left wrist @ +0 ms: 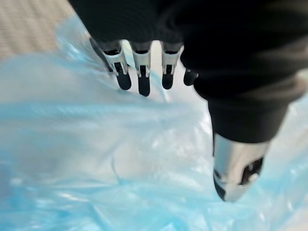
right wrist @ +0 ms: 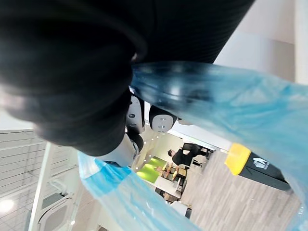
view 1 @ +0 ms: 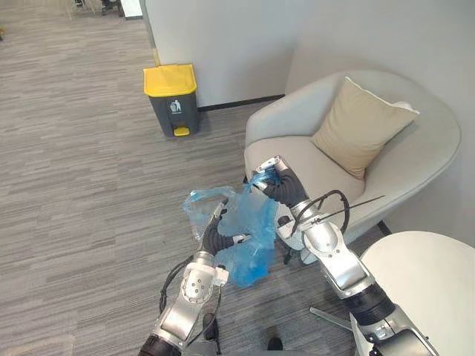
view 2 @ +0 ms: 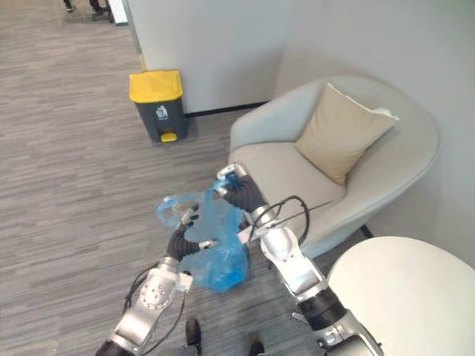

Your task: Gather rubbish on tea table into small bin, then transfer packed bag to large trash can.

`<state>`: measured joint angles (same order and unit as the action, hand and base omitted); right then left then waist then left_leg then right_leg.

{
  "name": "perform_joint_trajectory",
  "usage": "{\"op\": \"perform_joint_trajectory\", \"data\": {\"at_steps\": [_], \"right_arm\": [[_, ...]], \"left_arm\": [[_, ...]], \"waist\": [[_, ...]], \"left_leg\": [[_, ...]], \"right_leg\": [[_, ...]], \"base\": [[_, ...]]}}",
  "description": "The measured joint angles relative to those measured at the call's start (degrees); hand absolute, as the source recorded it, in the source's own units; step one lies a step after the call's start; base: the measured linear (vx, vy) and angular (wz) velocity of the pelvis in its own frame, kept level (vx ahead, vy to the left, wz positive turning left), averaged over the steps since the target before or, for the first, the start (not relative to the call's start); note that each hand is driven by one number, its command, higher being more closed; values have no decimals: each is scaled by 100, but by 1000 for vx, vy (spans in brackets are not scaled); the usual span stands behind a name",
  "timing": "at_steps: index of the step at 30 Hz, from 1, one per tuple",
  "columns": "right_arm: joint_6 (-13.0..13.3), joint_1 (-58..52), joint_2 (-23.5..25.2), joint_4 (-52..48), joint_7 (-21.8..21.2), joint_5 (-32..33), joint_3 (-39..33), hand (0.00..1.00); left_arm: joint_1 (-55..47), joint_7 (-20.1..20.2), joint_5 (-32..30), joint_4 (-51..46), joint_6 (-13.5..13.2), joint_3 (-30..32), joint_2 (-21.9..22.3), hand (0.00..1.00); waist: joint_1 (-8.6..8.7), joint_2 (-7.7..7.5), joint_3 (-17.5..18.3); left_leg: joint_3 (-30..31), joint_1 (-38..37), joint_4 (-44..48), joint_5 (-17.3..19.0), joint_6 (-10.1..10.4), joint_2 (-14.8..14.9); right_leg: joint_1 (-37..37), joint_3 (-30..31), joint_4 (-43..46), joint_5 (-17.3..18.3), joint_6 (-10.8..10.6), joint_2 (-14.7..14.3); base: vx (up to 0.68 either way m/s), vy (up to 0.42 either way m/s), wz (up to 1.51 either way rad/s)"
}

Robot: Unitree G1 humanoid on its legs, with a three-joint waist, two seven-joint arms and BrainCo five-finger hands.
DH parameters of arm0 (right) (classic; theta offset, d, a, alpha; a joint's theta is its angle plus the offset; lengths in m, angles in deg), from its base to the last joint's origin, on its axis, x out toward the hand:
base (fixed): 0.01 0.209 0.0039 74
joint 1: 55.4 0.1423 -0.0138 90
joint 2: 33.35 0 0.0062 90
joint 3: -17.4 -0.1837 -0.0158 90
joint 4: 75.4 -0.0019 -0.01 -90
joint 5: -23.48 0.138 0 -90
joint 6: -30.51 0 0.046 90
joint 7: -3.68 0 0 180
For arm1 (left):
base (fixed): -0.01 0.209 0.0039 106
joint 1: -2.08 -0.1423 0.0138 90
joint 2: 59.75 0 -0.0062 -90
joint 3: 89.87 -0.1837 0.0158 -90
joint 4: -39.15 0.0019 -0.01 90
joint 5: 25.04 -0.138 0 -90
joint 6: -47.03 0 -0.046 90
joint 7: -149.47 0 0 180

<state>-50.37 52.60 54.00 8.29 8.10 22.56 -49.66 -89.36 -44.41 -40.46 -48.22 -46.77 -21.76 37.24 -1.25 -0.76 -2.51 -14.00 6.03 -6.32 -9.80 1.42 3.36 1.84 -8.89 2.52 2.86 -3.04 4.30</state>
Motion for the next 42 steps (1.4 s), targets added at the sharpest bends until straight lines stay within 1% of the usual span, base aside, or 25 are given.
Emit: {"op": "perform_joint_trajectory", "data": {"at_steps": [1, 5, 10, 16, 19, 21, 25, 26, 27, 30, 35, 37, 40, 41, 42], "right_arm": [[0, 1, -4, 0, -4, 102, 9, 100], [1, 65, -30, 0, -36, 117, 105, 100], [53, 240, -121, 0, -139, 273, 238, 100], [62, 344, -122, -46, -224, 575, 299, 100], [63, 344, -117, -330, -297, 802, 318, 100], [107, 388, -114, -535, -372, 1030, 359, 100], [148, 595, -111, -646, -471, 1131, 715, 100], [148, 668, -111, -645, -483, 1225, 850, 100], [148, 720, -62, -645, -520, 1226, 954, 100], [148, 756, 116, -645, -555, 1229, 962, 100], [116, 851, 56, -629, -605, 1290, 962, 100], [96, 852, 63, -626, -657, 1466, 1009, 100], [93, 854, 95, -623, -693, 1522, 1079, 100], [68, 855, 164, -615, -759, 1715, 1129, 100], [57, 855, 195, -610, -780, 1725, 1132, 100]], "left_arm": [[28, 0, -74, -7, -10, -4, -35, 0], [89, -2, -283, -127, -43, -1, -215, 0], [178, -3, -603, -199, -46, -9, -363, 0], [181, 8, -717, -199, -45, -7, -372, 0], [173, 36, -815, -176, -46, -5, -375, 0], [172, 32, -819, -9, -101, -3, -378, 0], [206, 34, -922, 451, -215, -174, -377, 0], [344, 40, -928, 604, -211, -305, -393, 0], [559, 88, -977, 746, -153, -462, -396, 0], [1027, 279, -973, 1027, -74, -628, -362, 0], [1056, 305, -913, 1257, -75, -619, -371, 0], [1056, 304, -911, 1347, -74, -617, -370, 0], [1057, 303, -911, 1435, -72, -608, -374, 0], [1057, 302, -883, 1466, -76, -601, -383, 0], [1058, 302, -850, 1480, -79, -599, -383, 0]], "waist": [[8, 7, 10], [70, 17, 28], [67, 10, 54], [64, 16, 163], [63, 23, 173], [65, 25, 174], [80, 23, 177], [66, 23, 177], [61, 24, 178], [101, 17, 185], [144, 10, 194], [144, 9, 194], [141, -1, 201], [140, -3, 203], [139, -3, 203]], "left_leg": [[-5, -3, -1, 0, -1, 1], [-7, -5, -2, -9, -13, 3], [-3, -5, -2, -8, -11, -6], [-5, -5, -2, -7, -10, -7], [-6, -6, -2, -7, -10, -1], [-10, -10, -2, -8, -11, 4], [-55, -17, -2, -2, -4, 18], [-85, -16, -2, 6, 8, 24], [-114, -17, -2, 7, 9, 26], [-185, -17, -2, 21, 22, 78], [-296, -19, -2, 38, 47, 128], [-297, -21, -2, 38, 48, 145], [-303, -24, -2, 40, 51, 153], [-312, -32, -2, 40, 52, 157], [-315, -34, -2, 40, 52, 157]], "right_leg": [[0, 9, -2, 7, -1, 0], [0, 22, -14, 2, 27, 1], [-40, 26, -83, -56, 29, 4], [-40, 32, -87, -67, 22, 5], [-39, 36, -87, -67, 22, -1], [-39, 43, -87, -68, 21, -5], [-20, 95, -87, -75, 10, -13], [-5, 128, -86, -74, 10, -17], [9, 158, -87, -80, 3, -18], [21, 244, -143, -161, 21, -12], [27, 364, -276, -283, 12, -56], [27, 372, -280, -289, 19, -76], [27, 385, -285, -295, 26, -87], [26, 398, -286, -297, 29, -92], [26, 402, -285, -298, 29, -93]], "base": [[-41, 22, -6], [0, 0, 0], [3, 4, 1], [7, 0, 0], [24, -2, -1], [17, -3, -1], [31, -2, -6], [27, 0, -13], [29, 2, -13], [21, -3, -16], [25, -10, -15], [35, -17, -3], [39, -11, -3], [34, -6, -3], [38, -5, -4]]}}
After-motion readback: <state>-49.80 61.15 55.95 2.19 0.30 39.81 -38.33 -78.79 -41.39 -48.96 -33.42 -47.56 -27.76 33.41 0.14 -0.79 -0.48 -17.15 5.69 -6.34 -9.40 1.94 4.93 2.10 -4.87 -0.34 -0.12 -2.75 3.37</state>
